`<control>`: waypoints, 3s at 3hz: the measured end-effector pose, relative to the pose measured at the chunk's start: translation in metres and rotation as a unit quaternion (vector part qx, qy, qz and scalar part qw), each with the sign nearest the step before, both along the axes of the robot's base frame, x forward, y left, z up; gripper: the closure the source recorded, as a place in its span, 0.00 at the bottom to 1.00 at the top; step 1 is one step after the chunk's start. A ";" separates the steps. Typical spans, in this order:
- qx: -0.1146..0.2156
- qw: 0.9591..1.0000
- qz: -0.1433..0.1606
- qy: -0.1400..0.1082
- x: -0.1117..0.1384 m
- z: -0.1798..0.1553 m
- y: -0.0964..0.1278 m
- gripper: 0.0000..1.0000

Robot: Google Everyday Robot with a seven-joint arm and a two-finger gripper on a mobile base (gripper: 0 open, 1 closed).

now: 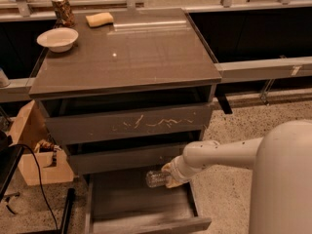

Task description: Place water bottle into bottom drawer

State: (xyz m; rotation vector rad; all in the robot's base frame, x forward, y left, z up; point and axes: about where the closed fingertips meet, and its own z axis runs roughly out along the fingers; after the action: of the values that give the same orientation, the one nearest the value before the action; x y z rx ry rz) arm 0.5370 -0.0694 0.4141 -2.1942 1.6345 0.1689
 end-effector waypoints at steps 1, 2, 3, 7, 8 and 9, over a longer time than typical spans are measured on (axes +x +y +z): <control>0.006 1.000 -0.012 0.020 0.008 -0.057 -0.005 1.00; 0.004 0.999 -0.016 0.029 0.011 -0.094 -0.004 1.00; -0.013 0.999 0.000 0.043 0.003 -0.140 0.013 1.00; -0.026 0.996 0.017 0.087 -0.017 -0.227 0.039 1.00; -0.010 0.996 0.008 0.092 -0.018 -0.239 0.032 1.00; 0.019 0.995 0.001 0.094 -0.019 -0.246 0.026 1.00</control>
Offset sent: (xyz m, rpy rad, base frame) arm 0.0174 -0.0055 -0.1354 0.0014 0.0725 -0.0430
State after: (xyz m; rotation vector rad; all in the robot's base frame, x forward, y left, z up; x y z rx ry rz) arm 0.5183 -0.0431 0.1680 -2.2074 1.7129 0.4160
